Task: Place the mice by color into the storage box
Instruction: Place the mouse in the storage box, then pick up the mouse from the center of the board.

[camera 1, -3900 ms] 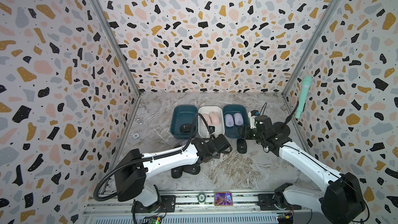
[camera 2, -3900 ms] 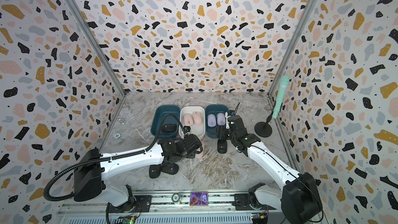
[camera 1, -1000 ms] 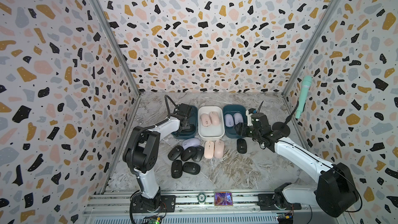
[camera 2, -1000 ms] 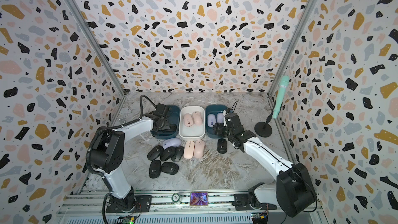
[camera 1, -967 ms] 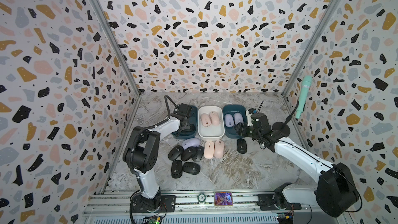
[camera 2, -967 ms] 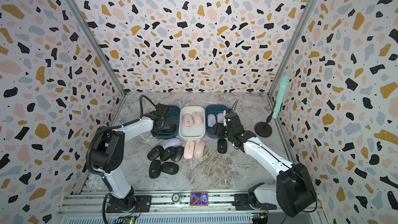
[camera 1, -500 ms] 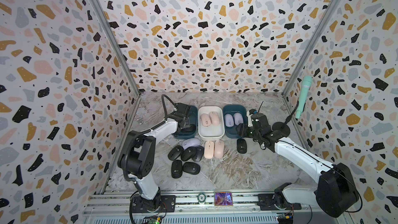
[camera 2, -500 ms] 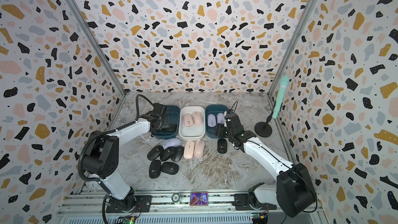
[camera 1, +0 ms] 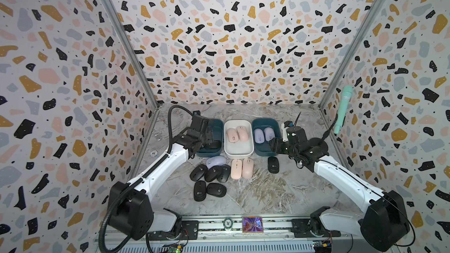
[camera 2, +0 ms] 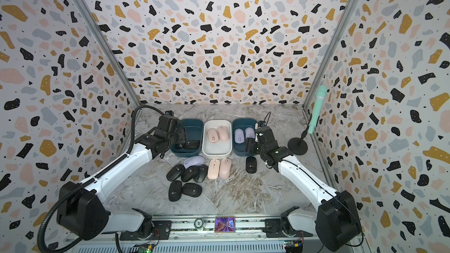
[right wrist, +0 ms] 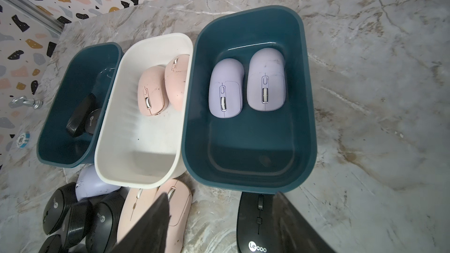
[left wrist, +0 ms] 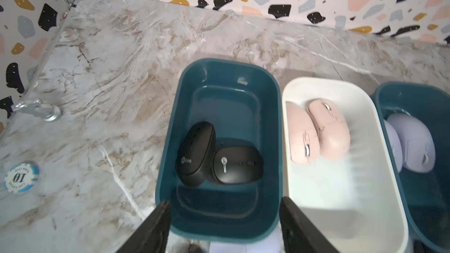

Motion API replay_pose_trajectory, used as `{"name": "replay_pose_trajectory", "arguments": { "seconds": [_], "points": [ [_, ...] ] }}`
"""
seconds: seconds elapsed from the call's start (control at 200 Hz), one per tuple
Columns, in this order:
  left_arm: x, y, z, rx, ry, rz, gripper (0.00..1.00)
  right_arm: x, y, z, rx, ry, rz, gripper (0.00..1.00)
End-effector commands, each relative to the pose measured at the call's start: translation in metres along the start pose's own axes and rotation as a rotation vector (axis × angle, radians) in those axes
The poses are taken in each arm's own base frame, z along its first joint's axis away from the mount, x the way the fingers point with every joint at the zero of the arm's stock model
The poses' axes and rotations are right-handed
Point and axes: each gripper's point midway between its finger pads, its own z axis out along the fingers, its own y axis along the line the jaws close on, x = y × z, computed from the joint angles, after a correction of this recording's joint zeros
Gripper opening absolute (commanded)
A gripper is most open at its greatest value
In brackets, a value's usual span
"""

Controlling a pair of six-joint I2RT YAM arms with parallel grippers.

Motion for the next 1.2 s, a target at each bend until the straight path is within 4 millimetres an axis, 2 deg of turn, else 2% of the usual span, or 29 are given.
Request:
{"name": "replay_pose_trajectory", "arguments": {
  "seconds": [0.0, 0.165, 0.305, 0.466, 0.621, 0.781, 0.916, 1.196],
  "points": [
    [0.027, 0.000, -0.018, -0.009, 0.050, 0.066, 0.70, -0.009, 0.003, -0.006, 0.005, -0.008, -0.024, 0.68],
    [0.041, -0.016, -0.035, 0.036, 0.036, 0.093, 0.70, 0.012, -0.005, -0.001, 0.027, 0.064, -0.025, 0.68],
    [0.046, -0.020, -0.034, 0.061, 0.016, 0.068, 0.70, 0.038, -0.023, 0.000, 0.092, 0.125, -0.015, 0.68],
    [0.039, -0.023, -0.032, 0.063, -0.006, 0.058, 0.70, 0.071, -0.037, 0.002, 0.142, 0.190, 0.006, 0.68],
    [0.027, -0.013, -0.030, -0.003, -0.055, 0.037, 0.72, 0.094, -0.035, 0.007, 0.152, 0.225, 0.013, 0.68],
    [0.020, -0.011, -0.022, 0.012, -0.058, 0.001, 0.73, 0.106, -0.040, 0.018, 0.182, 0.259, 0.014, 0.69],
    [0.016, -0.010, -0.020, 0.022, -0.062, -0.005, 0.73, 0.106, -0.041, 0.029, 0.207, 0.271, 0.012, 0.70],
    [0.025, -0.010, -0.012, 0.040, -0.028, 0.030, 0.73, 0.112, -0.039, 0.049, 0.231, 0.304, -0.007, 0.70]
  ]
}}
